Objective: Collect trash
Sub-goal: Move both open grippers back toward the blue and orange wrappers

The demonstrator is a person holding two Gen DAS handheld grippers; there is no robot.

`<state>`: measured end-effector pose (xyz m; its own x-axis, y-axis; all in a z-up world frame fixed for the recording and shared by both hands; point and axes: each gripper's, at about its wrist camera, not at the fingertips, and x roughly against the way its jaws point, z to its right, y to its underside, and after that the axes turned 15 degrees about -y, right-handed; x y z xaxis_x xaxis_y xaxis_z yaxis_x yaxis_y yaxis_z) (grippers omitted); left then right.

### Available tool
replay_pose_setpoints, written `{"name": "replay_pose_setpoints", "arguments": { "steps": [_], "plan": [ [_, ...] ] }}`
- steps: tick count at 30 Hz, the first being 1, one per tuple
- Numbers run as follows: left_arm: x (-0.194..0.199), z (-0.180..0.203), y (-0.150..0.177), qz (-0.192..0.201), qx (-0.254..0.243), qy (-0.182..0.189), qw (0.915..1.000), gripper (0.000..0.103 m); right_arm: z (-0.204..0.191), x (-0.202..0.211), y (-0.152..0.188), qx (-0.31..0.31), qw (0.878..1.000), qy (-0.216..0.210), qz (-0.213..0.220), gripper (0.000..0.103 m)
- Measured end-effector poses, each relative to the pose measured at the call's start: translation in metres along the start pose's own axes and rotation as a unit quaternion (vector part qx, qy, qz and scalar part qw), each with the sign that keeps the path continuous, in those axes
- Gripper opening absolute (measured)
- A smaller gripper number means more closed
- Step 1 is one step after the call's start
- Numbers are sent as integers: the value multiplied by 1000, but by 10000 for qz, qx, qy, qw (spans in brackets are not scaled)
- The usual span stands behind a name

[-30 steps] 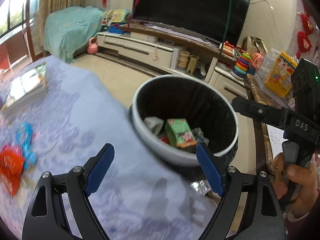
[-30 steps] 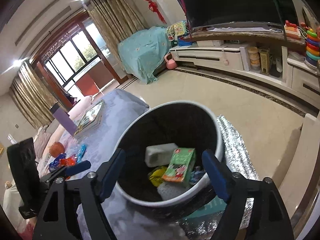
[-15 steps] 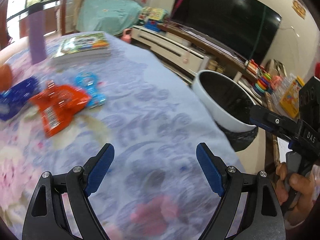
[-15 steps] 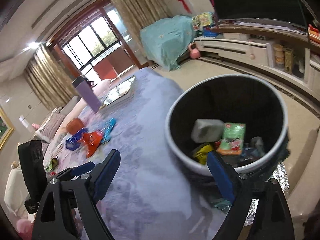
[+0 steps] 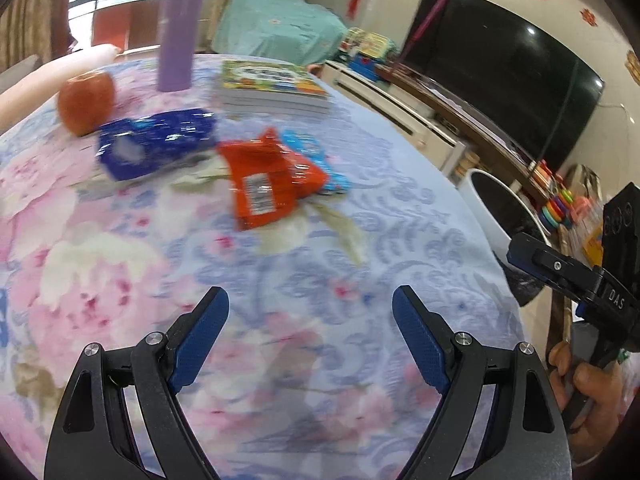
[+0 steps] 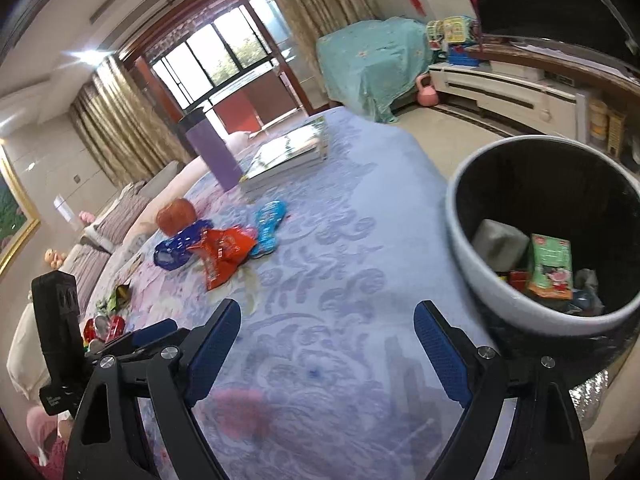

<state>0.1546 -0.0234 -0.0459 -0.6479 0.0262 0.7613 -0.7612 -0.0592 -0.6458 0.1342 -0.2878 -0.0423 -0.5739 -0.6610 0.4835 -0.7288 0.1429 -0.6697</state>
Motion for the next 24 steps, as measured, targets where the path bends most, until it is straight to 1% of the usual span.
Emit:
{"name": "replay_pose_setpoints", "arguments": {
  "steps": [7, 17, 24],
  "plan": [
    [-4, -39, -1, -53, 373, -236, 9990, 86, -20, -24, 0, 118, 9996, -215, -139, 90],
    [-13, -82, -10, 23, 592, -566, 9966, 86, -48, -60, 0, 319, 9978, -463, -348, 90],
    [-18, -106, -25, 170, 639, -655, 9957, 86, -66, -86, -7, 585, 9959, -523, -456, 90]
  ]
}}
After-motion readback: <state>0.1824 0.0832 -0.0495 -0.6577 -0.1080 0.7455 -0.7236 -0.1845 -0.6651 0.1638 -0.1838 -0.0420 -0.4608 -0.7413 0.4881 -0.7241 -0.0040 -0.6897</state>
